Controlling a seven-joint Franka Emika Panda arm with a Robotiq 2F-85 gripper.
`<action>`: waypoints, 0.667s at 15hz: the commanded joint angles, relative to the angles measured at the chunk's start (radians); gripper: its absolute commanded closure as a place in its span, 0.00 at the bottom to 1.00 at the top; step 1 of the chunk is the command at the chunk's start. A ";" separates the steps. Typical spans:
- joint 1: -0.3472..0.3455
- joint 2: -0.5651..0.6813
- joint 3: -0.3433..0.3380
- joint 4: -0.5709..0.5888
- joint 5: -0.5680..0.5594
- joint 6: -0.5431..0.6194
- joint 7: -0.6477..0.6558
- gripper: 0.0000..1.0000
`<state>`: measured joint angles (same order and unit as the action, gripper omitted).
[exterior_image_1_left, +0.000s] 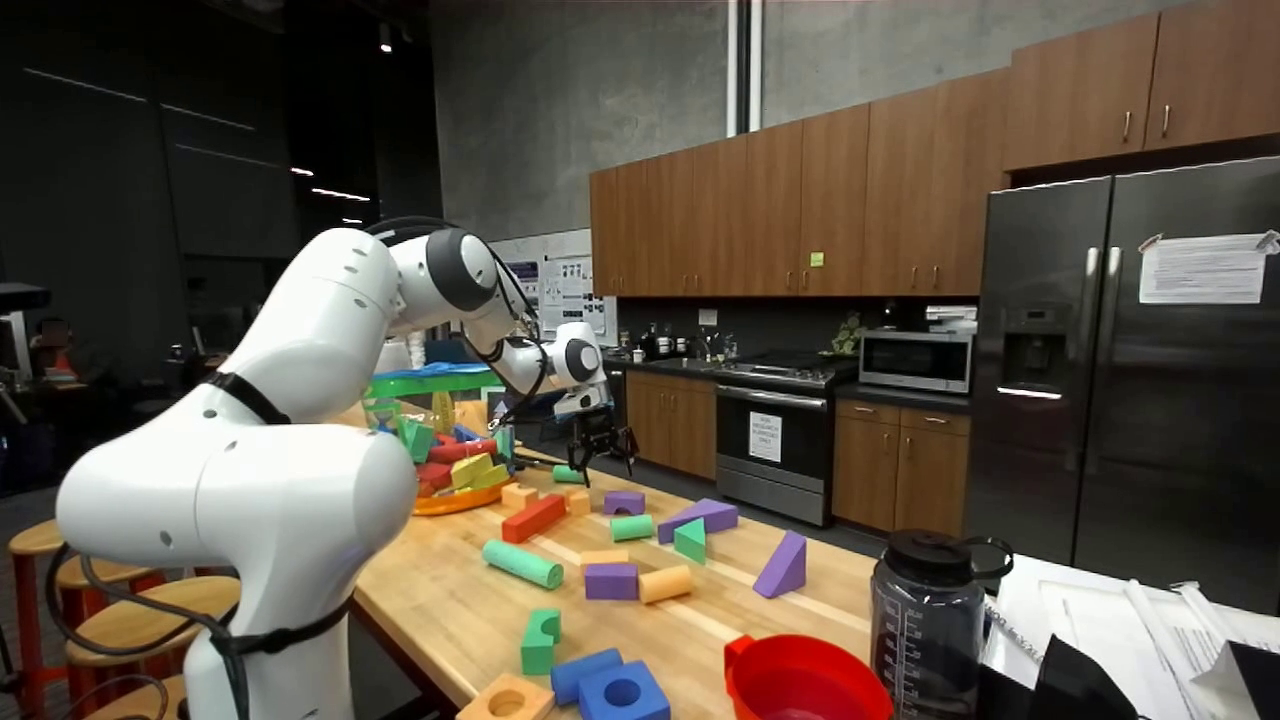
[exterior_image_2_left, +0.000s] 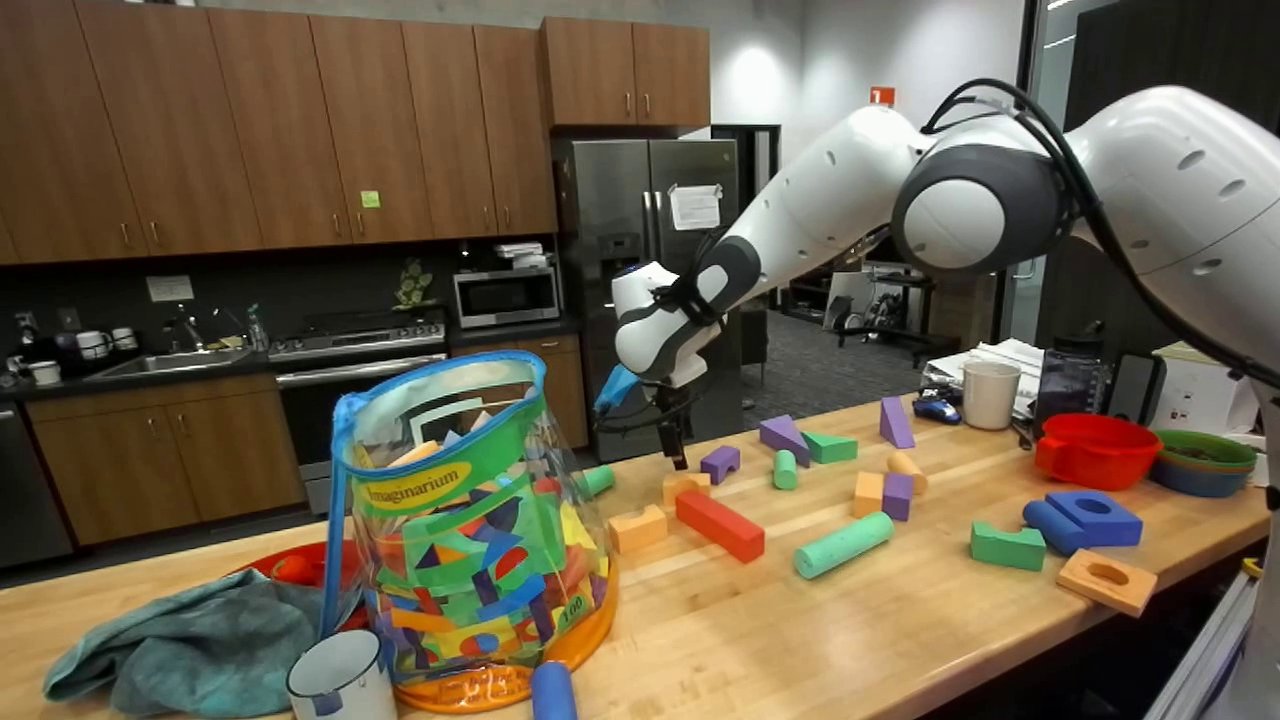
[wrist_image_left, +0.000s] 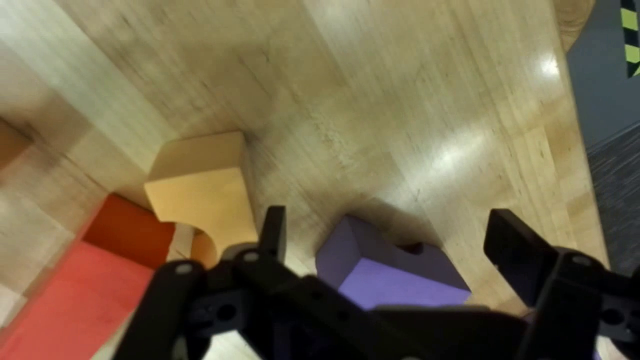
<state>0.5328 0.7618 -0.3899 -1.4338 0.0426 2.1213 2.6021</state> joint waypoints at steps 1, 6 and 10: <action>0.040 -0.110 -0.040 -0.100 0.005 0.003 0.000 0.00; 0.087 -0.202 -0.096 -0.175 -0.015 -0.055 0.000 0.00; 0.084 -0.231 -0.081 -0.225 -0.010 -0.133 -0.025 0.00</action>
<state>0.6068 0.5850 -0.4756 -1.5828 0.0319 2.0203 2.5987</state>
